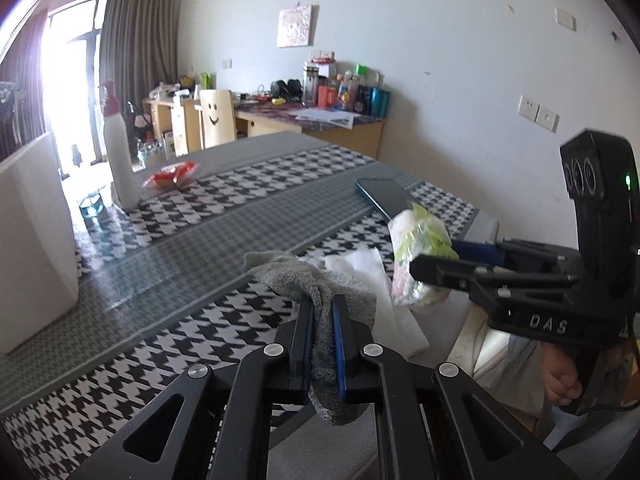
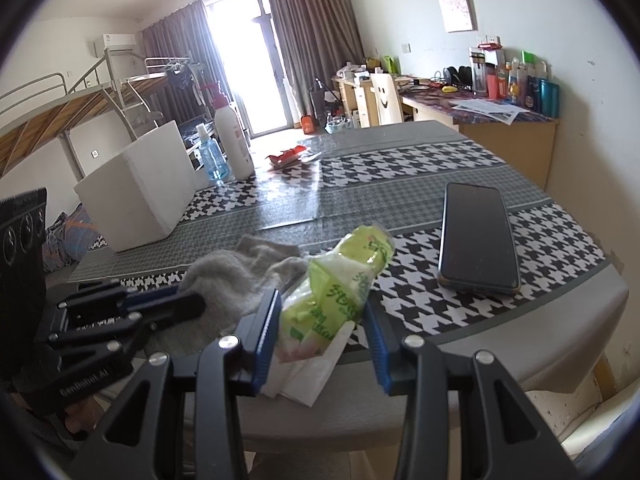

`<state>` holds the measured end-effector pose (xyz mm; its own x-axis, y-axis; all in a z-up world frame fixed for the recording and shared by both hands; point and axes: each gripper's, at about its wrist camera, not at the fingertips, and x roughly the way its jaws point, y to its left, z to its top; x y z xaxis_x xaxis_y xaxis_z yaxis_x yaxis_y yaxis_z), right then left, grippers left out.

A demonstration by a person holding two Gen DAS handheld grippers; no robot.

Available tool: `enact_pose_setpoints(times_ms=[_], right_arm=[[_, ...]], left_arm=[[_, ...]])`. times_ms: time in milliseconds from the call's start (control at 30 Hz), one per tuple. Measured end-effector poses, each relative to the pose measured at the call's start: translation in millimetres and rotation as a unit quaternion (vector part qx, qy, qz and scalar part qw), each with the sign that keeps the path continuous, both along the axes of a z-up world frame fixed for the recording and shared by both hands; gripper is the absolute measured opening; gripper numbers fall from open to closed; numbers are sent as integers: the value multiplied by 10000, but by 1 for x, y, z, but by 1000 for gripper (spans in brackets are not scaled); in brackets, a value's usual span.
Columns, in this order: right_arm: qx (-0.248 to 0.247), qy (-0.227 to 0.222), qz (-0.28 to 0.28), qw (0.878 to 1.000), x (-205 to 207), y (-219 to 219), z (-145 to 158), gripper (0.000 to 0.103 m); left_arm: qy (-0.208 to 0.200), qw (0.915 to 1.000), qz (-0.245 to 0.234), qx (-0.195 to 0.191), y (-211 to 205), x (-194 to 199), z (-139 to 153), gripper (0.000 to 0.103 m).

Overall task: Organize soft objects
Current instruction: 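Lift the grey sock with the left tool while the right tool lifts the wipes pack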

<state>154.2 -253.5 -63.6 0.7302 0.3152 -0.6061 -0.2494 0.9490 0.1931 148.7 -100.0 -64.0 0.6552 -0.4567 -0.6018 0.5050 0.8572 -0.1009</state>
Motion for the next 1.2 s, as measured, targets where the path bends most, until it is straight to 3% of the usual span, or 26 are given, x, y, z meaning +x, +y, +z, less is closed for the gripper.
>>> enact_pose_setpoints(times_ms=[1200], right_arm=[[-184, -542, 564, 9968, 0, 43, 30, 46]], left_arm=[[-639, 9934, 947, -69, 59, -12, 42, 9]])
